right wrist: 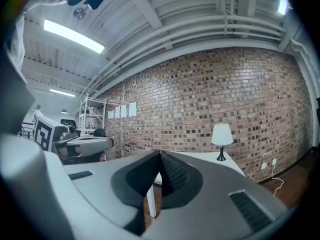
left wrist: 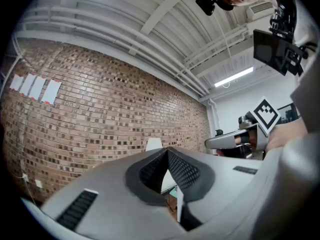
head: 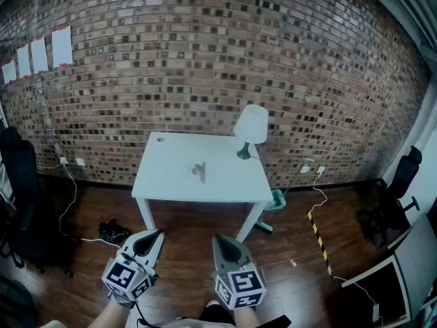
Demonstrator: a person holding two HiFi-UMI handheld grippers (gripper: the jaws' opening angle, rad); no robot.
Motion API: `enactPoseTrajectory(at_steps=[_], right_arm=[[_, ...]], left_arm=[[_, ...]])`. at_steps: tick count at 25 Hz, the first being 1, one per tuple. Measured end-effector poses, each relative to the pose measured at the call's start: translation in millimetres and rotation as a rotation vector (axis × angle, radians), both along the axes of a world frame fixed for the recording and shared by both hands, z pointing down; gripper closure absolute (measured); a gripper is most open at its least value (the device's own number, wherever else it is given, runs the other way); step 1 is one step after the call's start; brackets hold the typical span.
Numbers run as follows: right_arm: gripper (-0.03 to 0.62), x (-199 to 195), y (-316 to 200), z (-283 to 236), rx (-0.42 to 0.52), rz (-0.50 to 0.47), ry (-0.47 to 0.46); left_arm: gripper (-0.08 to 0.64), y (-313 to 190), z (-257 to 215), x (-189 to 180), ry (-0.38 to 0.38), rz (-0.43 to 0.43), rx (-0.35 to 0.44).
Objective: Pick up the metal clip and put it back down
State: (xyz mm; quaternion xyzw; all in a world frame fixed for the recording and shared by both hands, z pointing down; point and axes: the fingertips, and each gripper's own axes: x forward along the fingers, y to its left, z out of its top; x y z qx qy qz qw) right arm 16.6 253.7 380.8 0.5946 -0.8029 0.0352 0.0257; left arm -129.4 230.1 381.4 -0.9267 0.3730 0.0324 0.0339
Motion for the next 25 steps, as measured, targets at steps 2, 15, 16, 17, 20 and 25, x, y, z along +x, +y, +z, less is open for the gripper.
enactPoseTrajectory(at_steps=[2, 15, 16, 17, 20, 25], right_arm=[[0.609, -0.1, -6.1, 1.1, 0.002, 0.004, -0.001], [0.609, 31.4, -114.1, 17.6, 0.006, 0.014, -0.050], [0.609, 36.7, -128.9, 19.3, 0.007, 0.010, -0.058], [0.609, 43.2, -144.1, 20.9, 0.007, 0.007, -0.066], [0.609, 67.1, -190.2, 23.7, 0.000, -0.002, -0.087], [0.609, 110.8, -268.8, 29.0, -0.022, 0.000, -0.092]], left_arm=[[0.565, -6.4, 3.2, 0.4, -0.004, 0.006, -0.004], [0.565, -107.8, 22.3, 29.7, -0.062, 0.014, -0.025], [0.565, -120.7, 24.1, 35.6, -0.070, 0.016, -0.026], [0.565, -134.0, 26.2, 42.6, -0.078, 0.017, -0.028], [0.565, -175.9, 25.1, 66.1, -0.089, 0.010, -0.037], [0.565, -253.4, -1.9, 100.1, -0.050, -0.027, 0.002]])
